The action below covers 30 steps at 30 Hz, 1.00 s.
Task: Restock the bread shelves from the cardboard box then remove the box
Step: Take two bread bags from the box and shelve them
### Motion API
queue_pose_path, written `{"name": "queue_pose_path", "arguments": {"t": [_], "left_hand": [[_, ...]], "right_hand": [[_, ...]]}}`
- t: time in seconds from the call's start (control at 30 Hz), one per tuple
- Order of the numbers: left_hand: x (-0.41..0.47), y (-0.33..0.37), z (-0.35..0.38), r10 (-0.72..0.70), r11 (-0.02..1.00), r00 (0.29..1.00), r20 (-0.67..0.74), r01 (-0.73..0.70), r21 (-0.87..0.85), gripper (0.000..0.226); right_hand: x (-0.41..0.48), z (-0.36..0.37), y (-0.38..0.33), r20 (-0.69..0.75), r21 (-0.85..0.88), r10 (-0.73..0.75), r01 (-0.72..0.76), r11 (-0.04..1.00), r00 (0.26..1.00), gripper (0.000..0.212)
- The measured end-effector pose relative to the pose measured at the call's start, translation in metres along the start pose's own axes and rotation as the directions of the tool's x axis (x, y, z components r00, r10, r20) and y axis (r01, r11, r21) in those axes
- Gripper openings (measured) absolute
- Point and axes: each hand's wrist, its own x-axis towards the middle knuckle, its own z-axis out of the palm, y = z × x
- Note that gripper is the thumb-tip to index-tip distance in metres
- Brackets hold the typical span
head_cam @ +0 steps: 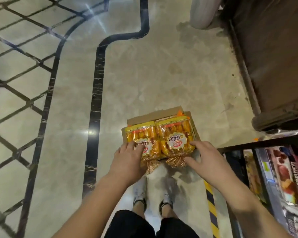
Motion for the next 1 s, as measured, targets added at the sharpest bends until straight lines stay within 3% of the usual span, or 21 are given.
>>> {"name": "queue_pose_path", "arguments": {"t": [0.3,0.47,0.53,0.6,0.67,0.73,0.87,1.0], "left_hand": [[0.096,-0.028,0.09,-0.097,0.994,0.983,0.154,0.105,-0.042,0.073],[0.131,-0.051,0.143,-0.34,0.909,0.925,0.168,0.369,-0.194,0.075],[0.144,-0.058,0.165,-0.458,0.78,0.858,0.232,0.513,-0.358,0.087],[0.156,-0.059,0.181,-0.517,0.541,0.775,0.364,0.626,-0.562,0.097],[0.167,-0.06,0.194,-0.496,0.267,0.711,0.498,0.671,-0.692,0.102],[0.177,-0.062,0.206,-0.428,0.067,0.692,0.581,0.665,-0.744,0.11],[0.191,-0.067,0.224,-0.322,-0.125,0.699,0.639,0.637,-0.76,0.099],[0.194,-0.07,0.231,-0.331,-0.216,0.706,0.626,0.589,-0.779,0.083]], "right_hand": [[0.092,0.074,0.06,0.124,-0.027,0.053,-0.05,0.998,0.991,0.062],[0.122,0.094,0.082,0.128,-0.017,0.128,-0.126,0.992,0.984,0.059],[0.131,0.101,0.087,0.132,-0.026,0.167,-0.165,0.986,0.977,0.06],[0.137,0.108,0.09,0.122,-0.03,0.194,-0.192,0.981,0.973,0.06],[0.141,0.114,0.094,0.1,-0.016,0.207,-0.206,0.978,0.973,0.06],[0.144,0.119,0.099,0.08,-0.008,0.19,-0.189,0.982,0.979,0.06],[0.151,0.127,0.107,0.078,-0.009,0.168,-0.168,0.986,0.983,0.06],[0.157,0.131,0.106,0.091,-0.013,0.152,-0.151,0.988,0.984,0.062]]}}
